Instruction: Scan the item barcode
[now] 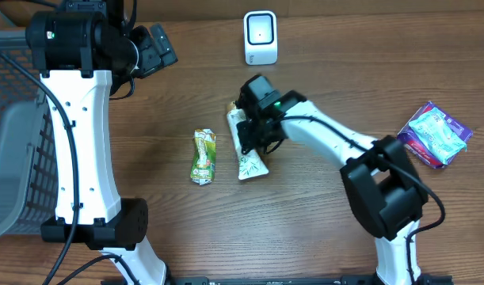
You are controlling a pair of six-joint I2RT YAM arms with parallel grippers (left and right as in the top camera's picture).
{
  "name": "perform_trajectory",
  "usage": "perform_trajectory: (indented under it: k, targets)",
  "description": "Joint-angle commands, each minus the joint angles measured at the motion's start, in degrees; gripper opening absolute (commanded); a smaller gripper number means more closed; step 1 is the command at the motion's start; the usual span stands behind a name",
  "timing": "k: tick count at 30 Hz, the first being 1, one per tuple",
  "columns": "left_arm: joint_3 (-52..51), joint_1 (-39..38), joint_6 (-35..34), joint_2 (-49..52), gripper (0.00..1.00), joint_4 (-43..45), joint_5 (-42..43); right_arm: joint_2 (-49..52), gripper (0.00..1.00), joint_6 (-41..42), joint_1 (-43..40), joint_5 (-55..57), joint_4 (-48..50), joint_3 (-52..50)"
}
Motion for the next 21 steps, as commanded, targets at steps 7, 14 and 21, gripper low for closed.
perform_trajectory:
  k: [7,14,21]
  targets:
    - [-0.24,-0.48,0.66,0.09,1.00,0.07,0.24,-3.89,0.04,-8.41,-10.12,-35.15,2.49,-4.20]
    - [-0.24,-0.48,0.66,0.09,1.00,0.07,0.24,-1.60,0.04,-7.87,-11.34,-22.14,0.94,-7.80]
    - [-0.26,-0.48,0.66,0.09,1.00,0.07,0.24,-1.40,0.59,-7.74,-11.37,-7.54,-2.75,-7.08]
